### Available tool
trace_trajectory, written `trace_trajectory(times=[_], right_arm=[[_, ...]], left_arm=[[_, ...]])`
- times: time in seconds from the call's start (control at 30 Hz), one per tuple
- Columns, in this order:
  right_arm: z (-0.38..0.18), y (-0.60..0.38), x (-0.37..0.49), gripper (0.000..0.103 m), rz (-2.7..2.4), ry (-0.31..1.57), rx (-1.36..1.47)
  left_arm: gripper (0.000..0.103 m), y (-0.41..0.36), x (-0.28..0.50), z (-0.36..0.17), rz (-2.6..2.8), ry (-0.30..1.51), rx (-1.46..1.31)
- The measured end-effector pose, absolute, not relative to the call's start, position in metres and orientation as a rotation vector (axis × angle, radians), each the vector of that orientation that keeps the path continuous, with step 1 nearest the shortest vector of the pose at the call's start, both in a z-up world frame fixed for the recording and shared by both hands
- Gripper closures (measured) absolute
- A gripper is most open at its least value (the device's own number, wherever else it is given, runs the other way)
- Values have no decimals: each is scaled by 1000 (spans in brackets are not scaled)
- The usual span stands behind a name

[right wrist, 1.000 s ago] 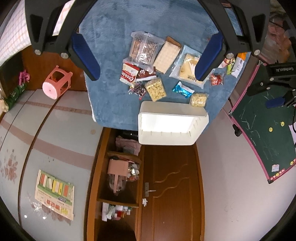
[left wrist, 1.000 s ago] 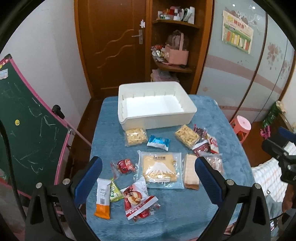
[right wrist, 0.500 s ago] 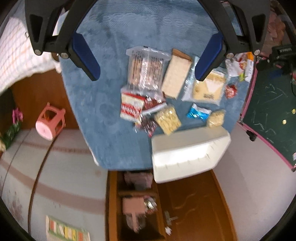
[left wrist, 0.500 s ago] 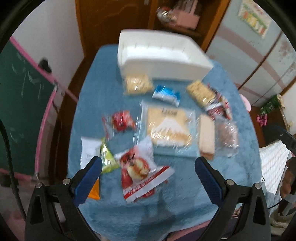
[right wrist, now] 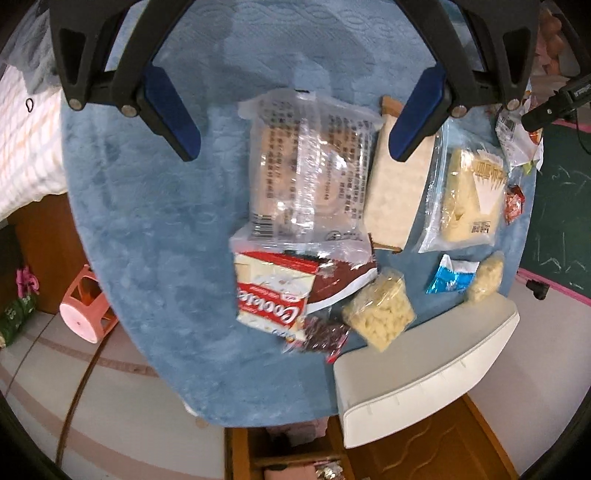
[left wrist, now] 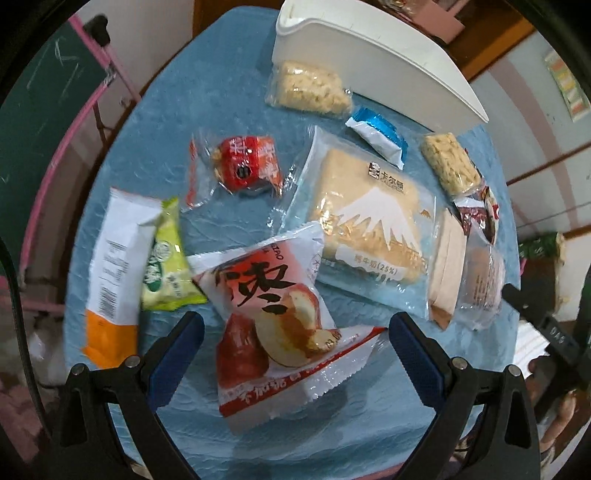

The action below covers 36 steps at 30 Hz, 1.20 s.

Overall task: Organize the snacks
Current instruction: 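Grasp the clear bread bag with the right gripper while the left grasps the red date bag, then carry both bags over the white bin and open both grippers to drop them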

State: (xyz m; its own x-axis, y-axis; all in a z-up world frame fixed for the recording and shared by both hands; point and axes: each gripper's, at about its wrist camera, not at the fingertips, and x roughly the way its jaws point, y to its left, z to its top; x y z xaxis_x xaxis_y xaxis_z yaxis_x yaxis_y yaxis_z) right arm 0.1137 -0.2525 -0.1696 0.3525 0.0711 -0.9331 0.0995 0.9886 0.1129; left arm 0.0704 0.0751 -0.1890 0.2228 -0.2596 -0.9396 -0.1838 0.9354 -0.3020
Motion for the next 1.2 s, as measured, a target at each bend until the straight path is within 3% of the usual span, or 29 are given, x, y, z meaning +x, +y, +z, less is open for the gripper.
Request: trace_trajectory(times=[0.17, 0.23, 0.27, 0.3, 0.43, 0.77, 1.2], right_arm=[[-184, -239, 126, 1, -31, 1241, 108], [-194, -236, 128, 12, -40, 1263, 95], [-198, -235, 128, 22, -42, 1275, 92], [-204, -234, 128, 25, -26, 1292, 107], [-207, -233, 121, 27, -24, 1248, 125], [-204, -225, 97, 35, -48, 1194, 131], [-150, -215, 66, 35, -14, 1053, 87]], left_arm=[[3, 71, 71, -202, -58, 1379, -441], [3, 69, 70, -209, -57, 1390, -465], [3, 67, 71, -212, -56, 1394, -472], [4, 66, 70, -215, -54, 1400, -481], [32, 60, 71, -225, -37, 1408, -463], [37, 47, 69, -213, -6, 1333, -376], [37, 18, 57, -128, -30, 1039, -97]])
